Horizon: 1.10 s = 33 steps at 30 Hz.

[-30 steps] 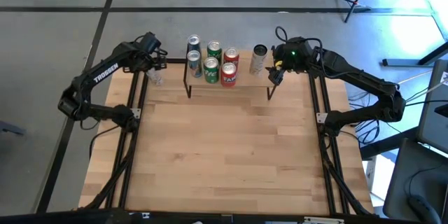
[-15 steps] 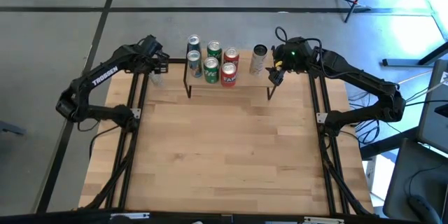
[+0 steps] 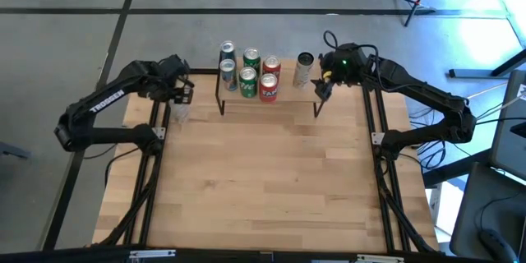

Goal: Place canned beverage on shelf
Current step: Put the white soda can on the shelf aligned with the other white soda can

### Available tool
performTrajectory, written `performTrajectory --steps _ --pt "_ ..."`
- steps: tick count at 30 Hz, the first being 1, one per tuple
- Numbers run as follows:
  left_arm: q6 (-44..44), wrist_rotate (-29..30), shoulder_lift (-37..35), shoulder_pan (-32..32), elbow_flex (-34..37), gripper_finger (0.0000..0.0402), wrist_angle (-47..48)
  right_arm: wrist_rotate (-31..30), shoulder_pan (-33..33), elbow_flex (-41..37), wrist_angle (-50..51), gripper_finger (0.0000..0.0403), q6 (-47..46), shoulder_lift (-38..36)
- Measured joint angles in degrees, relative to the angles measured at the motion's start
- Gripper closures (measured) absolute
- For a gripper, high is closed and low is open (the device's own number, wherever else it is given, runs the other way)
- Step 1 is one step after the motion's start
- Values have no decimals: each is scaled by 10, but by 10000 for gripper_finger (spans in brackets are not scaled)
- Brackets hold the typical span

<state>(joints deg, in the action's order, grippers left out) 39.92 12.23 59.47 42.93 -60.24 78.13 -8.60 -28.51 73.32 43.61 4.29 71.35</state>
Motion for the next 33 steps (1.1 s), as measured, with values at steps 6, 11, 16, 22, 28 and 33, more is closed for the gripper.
performTrajectory --steps 6,11,16,22,28,33 --pt "6 -30 -28 -76 0 197 5 66 1 0 2 66 -34 0" --pt "5 -30 -40 -138 0 197 5 54 29 0 38 66 -71 0" --pt "1 -35 -41 -196 0 197 4 -10 89 0 65 66 -107 0" --pt "0 -38 -41 -300 0 197 -36 -29 163 0 70 65 -177 3" --pt "0 -31 -39 -386 -1 197 -115 -172 208 0 105 66 -266 9" --pt "0 -16 -24 -428 -1 196 -167 -233 154 0 95 92 -264 13"
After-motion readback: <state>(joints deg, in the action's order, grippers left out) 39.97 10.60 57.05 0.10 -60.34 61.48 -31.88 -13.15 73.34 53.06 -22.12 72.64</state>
